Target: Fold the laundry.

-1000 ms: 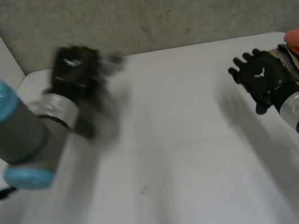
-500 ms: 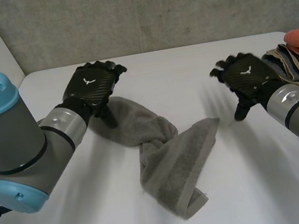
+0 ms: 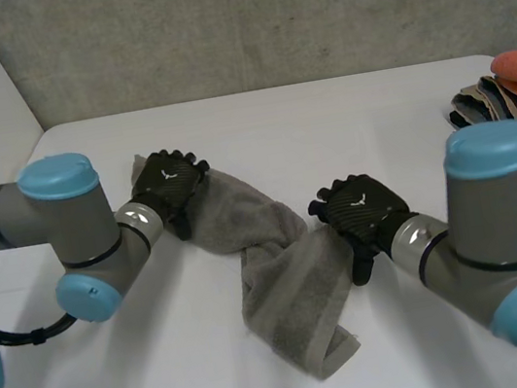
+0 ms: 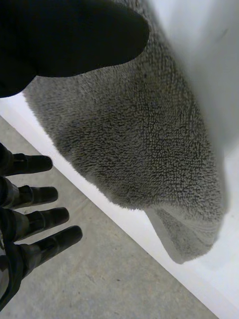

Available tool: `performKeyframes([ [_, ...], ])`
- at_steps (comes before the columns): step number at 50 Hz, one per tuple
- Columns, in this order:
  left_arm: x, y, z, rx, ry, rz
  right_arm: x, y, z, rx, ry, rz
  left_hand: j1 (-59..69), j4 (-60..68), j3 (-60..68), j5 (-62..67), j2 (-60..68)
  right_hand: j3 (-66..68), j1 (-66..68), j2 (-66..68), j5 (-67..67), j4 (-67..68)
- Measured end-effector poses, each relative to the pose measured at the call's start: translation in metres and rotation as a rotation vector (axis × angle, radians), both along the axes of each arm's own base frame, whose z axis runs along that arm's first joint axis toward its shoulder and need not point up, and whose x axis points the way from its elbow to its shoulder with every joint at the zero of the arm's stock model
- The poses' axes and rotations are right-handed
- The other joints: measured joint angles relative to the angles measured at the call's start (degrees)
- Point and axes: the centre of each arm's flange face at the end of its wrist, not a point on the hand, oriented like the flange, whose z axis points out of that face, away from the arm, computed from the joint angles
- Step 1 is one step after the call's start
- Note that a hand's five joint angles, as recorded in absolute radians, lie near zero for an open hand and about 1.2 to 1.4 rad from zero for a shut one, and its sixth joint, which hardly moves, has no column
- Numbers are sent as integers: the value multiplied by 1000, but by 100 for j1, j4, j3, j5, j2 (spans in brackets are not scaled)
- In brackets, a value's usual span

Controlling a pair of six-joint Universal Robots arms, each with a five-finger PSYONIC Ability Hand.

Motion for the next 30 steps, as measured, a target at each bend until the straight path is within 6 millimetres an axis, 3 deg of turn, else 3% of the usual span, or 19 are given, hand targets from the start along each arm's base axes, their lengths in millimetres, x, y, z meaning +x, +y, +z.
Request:
performKeyframes([
  [5, -7, -15, -14, -15, -4, -18, 12, -1, -22, -37, 36, -25, 879, 760, 764, 696, 803, 713, 539, 701, 607, 603],
  [6, -9, -17, -15, -18, -2, -18, 14, -2, -26, -38, 42, -26, 2472, 2176, 2118, 2096, 2162, 713, 539, 701, 607, 603],
  [7, -9, -19, -17, -19, -2, -18, 15, -2, -27, -39, 44, -25, 2918, 2612, 2553, 2525, 2598, 1924, 1631, 1961, 1739, 1798],
  [8, -9, -19, -17, -20, -2, -18, 16, -3, -28, -41, 45, -24, 2918, 2612, 2553, 2525, 2598, 1924, 1631, 1961, 1739, 1798],
  [9, -10, -22, -19, -24, -1, -18, 20, -5, -30, -53, 43, -22, 4196, 3931, 3869, 3820, 3999, 3948, 3398, 3966, 3536, 3717],
  [11, -11, -23, -20, -26, -1, -18, 21, -7, -30, -63, 40, -22, 4196, 3931, 3869, 3820, 3999, 3948, 3398, 3966, 3536, 3717],
  [12, -12, -25, -20, -35, -2, -17, 25, -12, -28, -91, 27, -24, 5272, 5200, 5117, 5055, 5172, 3948, 3398, 3966, 3536, 3717],
  [14, -13, -28, -19, -56, -2, -15, 28, -17, -24, -122, 12, -26, 5296, 5512, 5419, 5262, 5476, 3948, 3398, 3966, 3536, 3717],
  [15, -14, -32, -15, -87, -1, -11, 32, -27, -15, -191, -15, -36, 5296, 5636, 5551, 5277, 5607, 5495, 4301, 5444, 5098, 5477],
  [17, -15, -36, -10, -125, 1, -6, 36, -36, -5, -261, -36, -47, 5296, 5636, 5554, 5277, 5616, 5495, 4301, 5444, 5098, 5477],
  [18, -16, -42, 0, -185, 10, 8, 39, -48, 10, -358, -54, -62, 5296, 5636, 5554, 5277, 5617, 5496, 4301, 5444, 5098, 5479],
  [20, -16, -42, 0, -185, 10, 8, 39, -48, 10, -358, -54, -62, 5296, 5636, 5554, 5277, 5617, 5496, 4301, 5444, 5098, 5479],
  [21, -17, -55, 27, -313, 40, 47, 45, -65, 37, -534, -68, -90, 5296, 5637, 5555, 5277, 5618, 5496, 4301, 5444, 5098, 5480],
  [23, -17, -62, 54, -415, 76, 84, 48, -75, 61, -670, -76, -110, 5296, 5645, 5555, 5277, 5618, 5496, 4301, 5444, 5098, 5480],
  [24, -17, -62, 54, -415, 76, 84, 48, -75, 61, -670, -76, -110, 5296, 5645, 5555, 5277, 5618, 5496, 4301, 5444, 5098, 5480],
  [25, -15, -66, 81, -504, 114, 117, 52, -81, 82, -795, -83, -129, 5296, 5657, 5555, 5277, 5618, 5496, 4301, 5444, 5098, 5480],
  [27, -12, -68, 113, -608, 166, 154, 54, -86, 107, -935, -96, -153, 5293, 5657, 5555, 5277, 5619, 5496, 4301, 5444, 5098, 5480],
  [30, -7, -65, 151, -719, 231, 190, 57, -88, 141, -1126, -125, -188, 5293, 5657, 5555, 5277, 5619, 5496, 4301, 5444, 5098, 5480],
])
